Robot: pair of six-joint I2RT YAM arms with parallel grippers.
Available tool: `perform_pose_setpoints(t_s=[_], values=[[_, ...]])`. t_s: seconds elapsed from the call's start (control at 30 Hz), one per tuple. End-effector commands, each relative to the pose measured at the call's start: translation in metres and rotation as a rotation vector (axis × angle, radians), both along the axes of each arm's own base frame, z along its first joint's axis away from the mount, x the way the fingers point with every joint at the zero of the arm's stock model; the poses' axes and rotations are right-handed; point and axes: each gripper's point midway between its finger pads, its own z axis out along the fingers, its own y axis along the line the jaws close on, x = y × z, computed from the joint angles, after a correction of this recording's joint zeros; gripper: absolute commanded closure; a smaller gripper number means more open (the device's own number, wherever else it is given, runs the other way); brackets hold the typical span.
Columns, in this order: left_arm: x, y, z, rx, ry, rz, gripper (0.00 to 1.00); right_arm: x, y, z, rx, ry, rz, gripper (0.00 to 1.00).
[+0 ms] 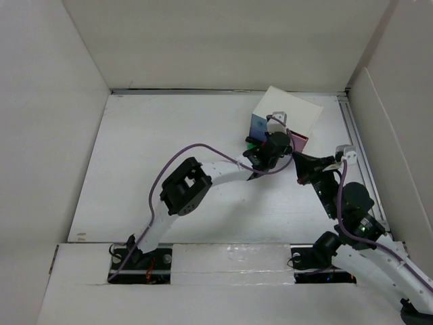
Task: Organize the desk
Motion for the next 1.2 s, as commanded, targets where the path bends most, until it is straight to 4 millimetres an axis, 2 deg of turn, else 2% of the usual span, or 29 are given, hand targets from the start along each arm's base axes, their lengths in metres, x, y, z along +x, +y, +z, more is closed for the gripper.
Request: perform_pose_setpoints(t_s=[0.0, 0.03, 0.17, 0.3, 0.33, 0.37, 0.5, 0.53, 0.57, 0.63, 0.73, 0.8, 0.87, 0.97, 1.1, 1.17], values=[[0.020, -0.003, 0.019, -0.027, -0.040, 0.028, 1.00, -0.004, -0.007, 0.023, 0.029, -0.046, -0.015, 1.00], [0.021, -0.004, 0.024, -0.036, -0.046, 0.028, 1.00, -0.003, -0.007, 0.023, 0.027, -0.045, -0.017, 1.00], [0.029, -0.008, 0.017, -0.029, -0.043, 0.031, 1.00, -0.003, -0.006, 0.022, 0.027, -0.044, -0.014, 1.00], [0.028, -0.008, 0.022, -0.033, -0.046, 0.023, 1.00, -0.004, -0.007, 0.021, 0.025, -0.040, -0.013, 1.00], [0.022, 0.000, 0.018, -0.022, -0.038, 0.022, 1.00, -0.004, -0.007, 0.021, 0.025, -0.041, -0.014, 1.00], [0.019, 0.004, 0.023, -0.044, -0.051, 0.017, 0.99, -0.004, -0.007, 0.020, 0.027, -0.040, -0.018, 1.00], [-0.001, 0.035, 0.026, -0.024, -0.047, 0.012, 0.80, 0.000, -0.003, 0.013, 0.020, -0.026, -0.009, 1.00], [-0.012, 0.052, 0.020, -0.002, -0.035, 0.015, 0.78, 0.002, -0.001, 0.010, 0.016, -0.022, -0.008, 1.00], [-0.015, 0.059, 0.022, -0.013, -0.046, 0.019, 0.74, 0.004, 0.003, 0.006, 0.009, -0.012, 0.000, 1.00], [-0.028, 0.078, 0.010, 0.012, -0.029, 0.019, 0.73, 0.007, 0.007, 0.001, 0.006, -0.004, 0.005, 1.00], [-0.033, 0.088, -0.008, 0.056, -0.008, 0.018, 0.73, 0.012, 0.014, -0.005, -0.001, 0.010, 0.015, 1.00], [-0.033, 0.086, -0.016, 0.093, -0.008, 0.004, 0.70, 0.013, 0.016, -0.006, -0.005, 0.013, 0.021, 1.00], [-0.023, 0.078, -0.024, 0.140, -0.009, -0.015, 0.67, 0.014, 0.017, -0.007, -0.001, 0.015, 0.023, 1.00], [-0.013, 0.058, -0.034, 0.208, -0.016, -0.060, 0.58, 0.015, 0.018, -0.008, -0.006, 0.018, 0.023, 0.97], [-0.002, 0.044, -0.040, 0.249, -0.045, -0.075, 0.58, 0.013, 0.016, -0.007, -0.011, 0.012, 0.019, 0.94], [0.011, 0.045, -0.044, 0.264, -0.043, -0.066, 0.58, 0.013, 0.014, -0.006, -0.012, 0.009, 0.015, 0.94]])
